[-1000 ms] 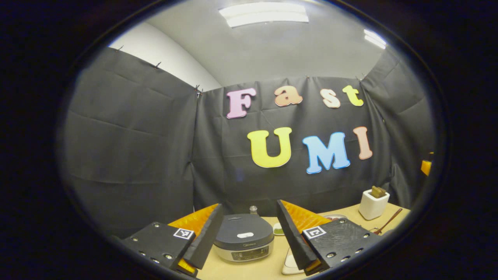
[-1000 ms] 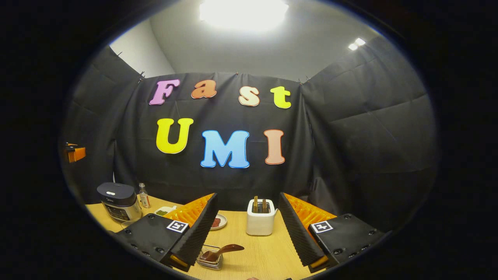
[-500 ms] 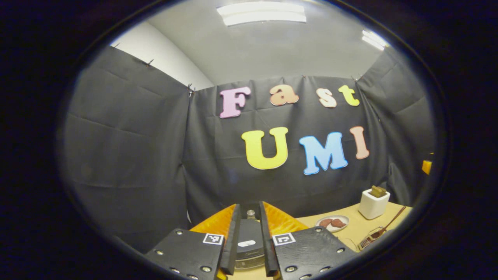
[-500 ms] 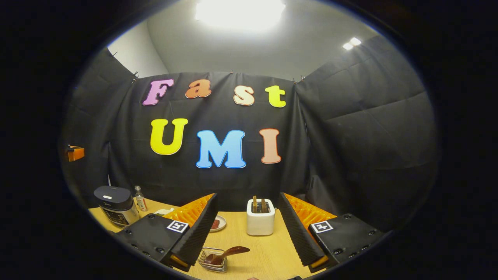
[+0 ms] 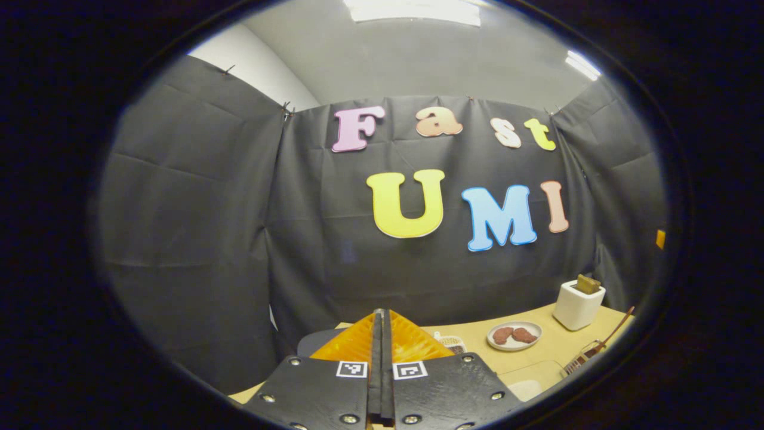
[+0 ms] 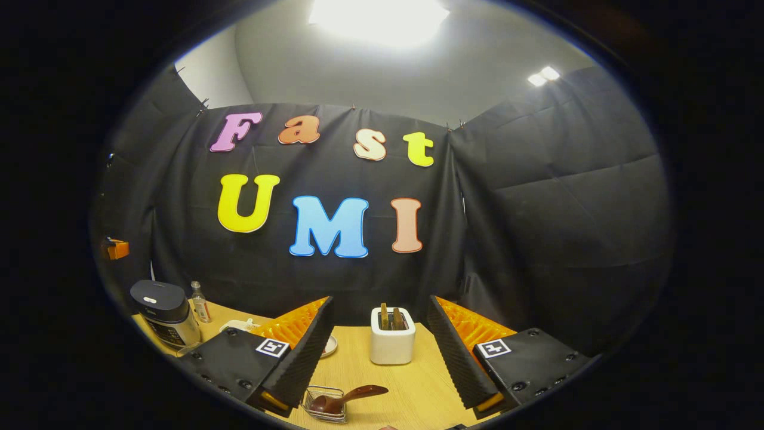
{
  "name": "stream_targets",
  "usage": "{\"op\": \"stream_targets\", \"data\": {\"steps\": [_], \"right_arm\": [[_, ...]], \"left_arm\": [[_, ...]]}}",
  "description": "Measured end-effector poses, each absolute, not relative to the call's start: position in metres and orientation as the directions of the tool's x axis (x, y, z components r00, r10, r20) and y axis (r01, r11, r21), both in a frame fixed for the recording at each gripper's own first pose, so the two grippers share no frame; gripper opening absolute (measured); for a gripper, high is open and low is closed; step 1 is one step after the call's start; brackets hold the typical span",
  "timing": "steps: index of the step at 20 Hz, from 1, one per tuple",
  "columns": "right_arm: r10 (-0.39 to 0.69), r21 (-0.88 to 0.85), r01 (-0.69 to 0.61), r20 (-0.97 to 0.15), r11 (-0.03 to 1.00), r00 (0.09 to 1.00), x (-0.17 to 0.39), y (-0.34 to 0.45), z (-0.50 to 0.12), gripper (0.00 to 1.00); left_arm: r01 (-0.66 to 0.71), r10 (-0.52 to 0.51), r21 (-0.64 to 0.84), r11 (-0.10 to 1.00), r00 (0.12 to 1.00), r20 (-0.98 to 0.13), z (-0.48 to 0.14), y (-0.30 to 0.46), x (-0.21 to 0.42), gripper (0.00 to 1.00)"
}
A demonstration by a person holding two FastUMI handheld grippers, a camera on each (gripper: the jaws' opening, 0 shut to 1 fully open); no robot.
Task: Close the left gripper, press the button to open the rice cooker; take a wooden spoon from the chopstick holder with the right hand, scoop a spoonful of rice and pour it into the rice cooker, then put the wooden spoon back into the chopstick holder.
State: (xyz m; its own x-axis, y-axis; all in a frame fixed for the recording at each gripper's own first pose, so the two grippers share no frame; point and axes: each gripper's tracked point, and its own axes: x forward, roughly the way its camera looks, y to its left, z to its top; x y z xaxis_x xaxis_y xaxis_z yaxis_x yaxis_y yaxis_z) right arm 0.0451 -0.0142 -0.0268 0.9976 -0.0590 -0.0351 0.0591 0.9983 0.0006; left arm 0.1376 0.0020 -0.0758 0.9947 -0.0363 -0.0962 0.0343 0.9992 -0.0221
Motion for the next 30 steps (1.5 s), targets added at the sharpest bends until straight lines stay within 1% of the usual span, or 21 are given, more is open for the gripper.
{"op": "stream_targets", "data": {"steps": [8,9,11,12,17,21,22,23,24,27,28,29,30], "right_arm": [[-0.083,-0.038,0.08,-0.071,0.996,0.994,0.055,0.0,-0.033,0.98],[-0.085,-0.041,0.082,-0.074,0.996,0.994,0.056,0.002,-0.034,0.97],[-0.085,-0.049,0.082,-0.079,0.995,0.993,0.056,0.005,-0.036,0.98],[-0.087,-0.056,0.082,-0.082,0.995,0.993,0.058,0.006,-0.037,0.97],[-0.095,-0.07,0.089,-0.09,0.994,0.991,0.058,0.006,-0.037,0.98],[-0.099,-0.074,0.092,-0.093,0.993,0.991,0.059,0.005,-0.037,0.98],[-0.098,-0.074,0.092,-0.095,0.993,0.991,0.059,0.005,-0.038,0.98],[-0.097,-0.073,0.091,-0.097,0.993,0.991,0.059,0.005,-0.038,0.98],[-0.097,-0.071,0.09,-0.097,0.993,0.991,0.059,0.005,-0.039,0.98],[-0.079,-0.059,0.074,-0.102,0.996,0.992,0.059,0.012,-0.041,0.97],[-0.073,-0.056,0.068,-0.101,0.996,0.992,0.059,0.013,-0.042,0.98],[-0.066,-0.053,0.062,-0.097,0.997,0.993,0.058,0.014,-0.04,0.98],[-0.059,-0.049,0.054,-0.091,0.997,0.994,0.057,0.017,-0.039,0.97]], "left_arm": [[0.074,-0.086,-0.06,0.995,0.969,-0.231,-0.155,0.001,0.17,0.0],[0.082,-0.094,-0.058,0.995,0.964,-0.249,-0.166,-0.001,0.172,0.01],[0.104,-0.115,-0.054,0.993,0.95,-0.289,-0.185,-0.008,0.173,0.01],[0.114,-0.124,-0.051,0.992,0.945,-0.302,-0.192,-0.01,0.172,0.01],[0.131,-0.142,-0.056,0.99,0.925,-0.352,-0.223,-0.022,0.174,0.01],[0.124,-0.139,-0.064,0.99,0.921,-0.364,-0.234,-0.022,0.172,0.0],[0.112,-0.134,-0.077,0.991,0.915,-0.38,-0.238,-0.021,0.169,0.01],[0.096,-0.125,-0.096,0.991,0.922,-0.367,-0.239,-0.022,0.17,0.05],[0.081,-0.117,-0.106,0.991,0.914,-0.39,-0.245,-0.022,0.167,0.02],[0.076,-0.101,-0.077,0.994,0.914,-0.393,-0.244,-0.022,0.166,0.02],[0.078,-0.103,-0.079,0.994,0.907,-0.408,-0.245,-0.023,0.166,0.05],[0.074,-0.113,-0.108,0.991,0.902,-0.417,-0.245,-0.023,0.168,0.02],[0.068,-0.123,-0.142,0.988,0.894,-0.431,-0.246,-0.023,0.167,0.02]]}}
